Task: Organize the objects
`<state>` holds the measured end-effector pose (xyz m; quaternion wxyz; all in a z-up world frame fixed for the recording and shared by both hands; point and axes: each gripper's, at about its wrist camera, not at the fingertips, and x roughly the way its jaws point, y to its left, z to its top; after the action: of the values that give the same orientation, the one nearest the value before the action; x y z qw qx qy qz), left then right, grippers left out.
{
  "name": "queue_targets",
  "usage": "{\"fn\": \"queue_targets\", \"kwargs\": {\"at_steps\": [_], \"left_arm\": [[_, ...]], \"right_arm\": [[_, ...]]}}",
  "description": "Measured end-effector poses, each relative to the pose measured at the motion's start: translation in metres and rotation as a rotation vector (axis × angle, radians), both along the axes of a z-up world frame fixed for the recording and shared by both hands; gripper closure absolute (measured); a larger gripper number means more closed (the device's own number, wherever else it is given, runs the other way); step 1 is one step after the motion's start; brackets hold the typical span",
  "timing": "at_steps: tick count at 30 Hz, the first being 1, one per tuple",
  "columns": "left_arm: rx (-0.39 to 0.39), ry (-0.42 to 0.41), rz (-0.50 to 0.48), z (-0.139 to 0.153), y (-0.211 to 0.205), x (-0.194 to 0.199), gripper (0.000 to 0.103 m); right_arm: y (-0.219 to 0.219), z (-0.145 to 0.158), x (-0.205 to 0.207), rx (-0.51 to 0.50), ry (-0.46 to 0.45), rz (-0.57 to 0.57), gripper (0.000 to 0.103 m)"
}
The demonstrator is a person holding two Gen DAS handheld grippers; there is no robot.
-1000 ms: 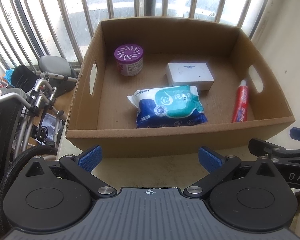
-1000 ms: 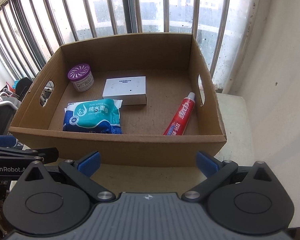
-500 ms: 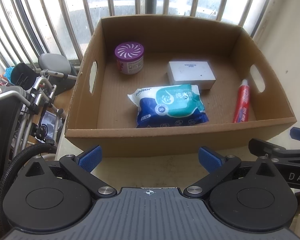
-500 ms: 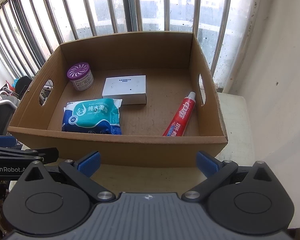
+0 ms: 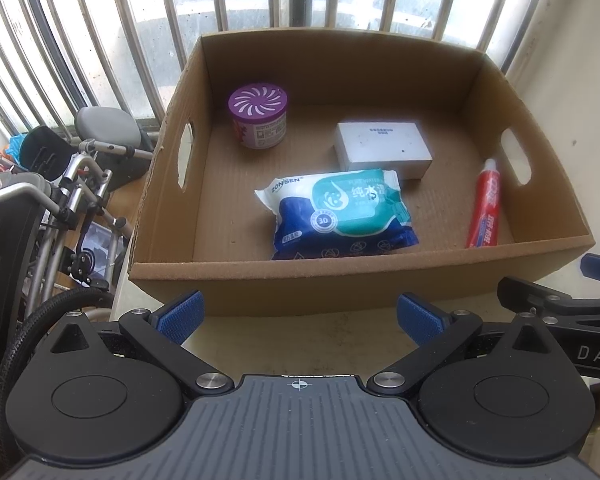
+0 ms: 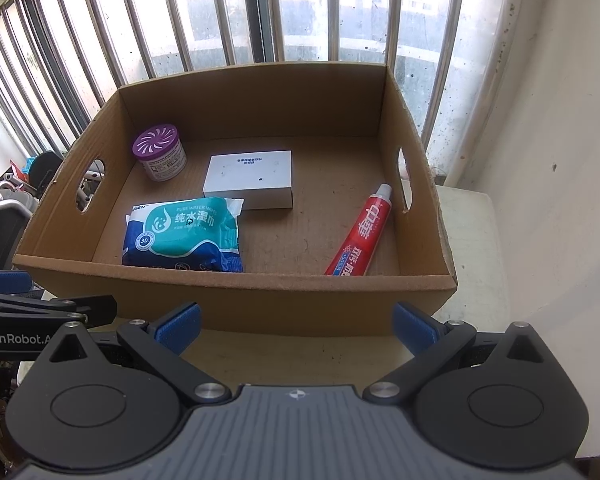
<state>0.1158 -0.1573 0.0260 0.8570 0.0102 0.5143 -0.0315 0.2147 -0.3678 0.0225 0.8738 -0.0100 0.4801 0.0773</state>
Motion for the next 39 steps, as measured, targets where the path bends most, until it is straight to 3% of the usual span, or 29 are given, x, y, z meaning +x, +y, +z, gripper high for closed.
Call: {"fn": "queue_targets", "kwargs": {"at_steps": [39], "left_arm": [[-0.011, 0.02, -0.013, -0.006, 0.014, 0.009, 0.001]], "right_arm": [[0.013, -0.001, 0.009, -0.023, 0.013, 0.0, 0.0]]}}
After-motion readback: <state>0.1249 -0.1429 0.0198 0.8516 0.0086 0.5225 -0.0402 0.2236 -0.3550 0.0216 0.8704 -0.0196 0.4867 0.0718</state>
